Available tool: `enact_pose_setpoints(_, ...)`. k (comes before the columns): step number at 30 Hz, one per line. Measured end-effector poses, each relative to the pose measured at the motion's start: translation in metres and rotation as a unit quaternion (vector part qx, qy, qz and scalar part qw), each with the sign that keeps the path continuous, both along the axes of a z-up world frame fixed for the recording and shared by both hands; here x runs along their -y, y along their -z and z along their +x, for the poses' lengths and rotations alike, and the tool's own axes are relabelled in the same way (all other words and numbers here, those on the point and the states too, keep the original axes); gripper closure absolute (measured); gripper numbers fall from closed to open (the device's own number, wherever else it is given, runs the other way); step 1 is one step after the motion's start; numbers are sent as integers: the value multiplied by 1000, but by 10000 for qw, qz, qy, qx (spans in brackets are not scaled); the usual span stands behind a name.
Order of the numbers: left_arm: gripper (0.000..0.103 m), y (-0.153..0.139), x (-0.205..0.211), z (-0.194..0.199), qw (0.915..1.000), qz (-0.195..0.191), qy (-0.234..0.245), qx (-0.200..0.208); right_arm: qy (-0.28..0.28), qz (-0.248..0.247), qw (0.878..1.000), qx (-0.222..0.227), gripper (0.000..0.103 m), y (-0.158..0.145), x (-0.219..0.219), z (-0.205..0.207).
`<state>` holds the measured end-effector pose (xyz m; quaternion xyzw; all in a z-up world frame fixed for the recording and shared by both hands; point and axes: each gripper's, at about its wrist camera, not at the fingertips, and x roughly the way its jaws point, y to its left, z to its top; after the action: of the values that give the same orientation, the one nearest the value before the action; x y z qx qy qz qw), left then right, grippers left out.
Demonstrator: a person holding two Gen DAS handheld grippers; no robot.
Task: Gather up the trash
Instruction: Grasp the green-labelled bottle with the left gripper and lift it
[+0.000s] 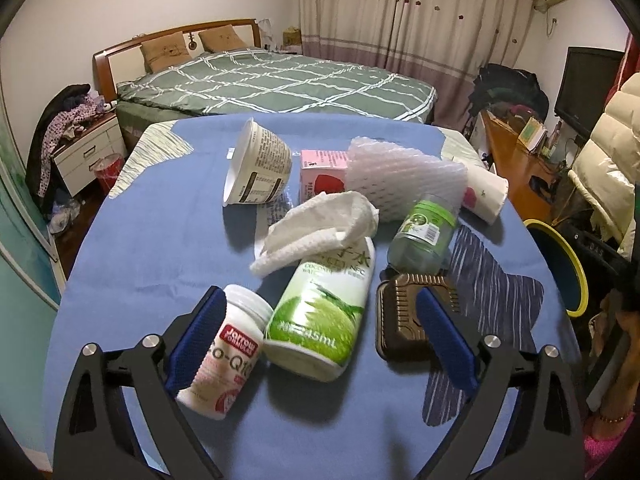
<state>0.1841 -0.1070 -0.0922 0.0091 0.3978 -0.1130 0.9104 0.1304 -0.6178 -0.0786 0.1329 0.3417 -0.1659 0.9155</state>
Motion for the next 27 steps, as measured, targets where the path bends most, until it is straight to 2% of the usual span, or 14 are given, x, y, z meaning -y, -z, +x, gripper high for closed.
enact_pose_setpoints(2,15,0,2,1,9999,75,64,-16,-4,50,10000,-30,65,3,1,1)
enact_pose_setpoints(8,16,6,9,-7,9992,282,295,-41,-19,145,9999,-52,65,9,4,1)
enact_pose_setpoints(10,21,13,9,-4,9989,347,300,-126,-53,168,9998,-69,65,10,4,1)
enact_pose_setpoints(15,22,21,10,2,9985,314,430,-156,-80,194,9998,-73,65,11,4,1)
enact_pose_setpoints(19,23,27,11,1,9962,267,805,-179,-79,244,9996,-72,65,12,4,1)
enact_pose_setpoints(23,35,34,14,3,9949,346,921,-232,-120,275,9995,-87,65,15,3,2)
enact_pose_setpoints(27,44,41,13,11,9959,439,734,-281,-176,286,9994,-123,65,18,3,5)
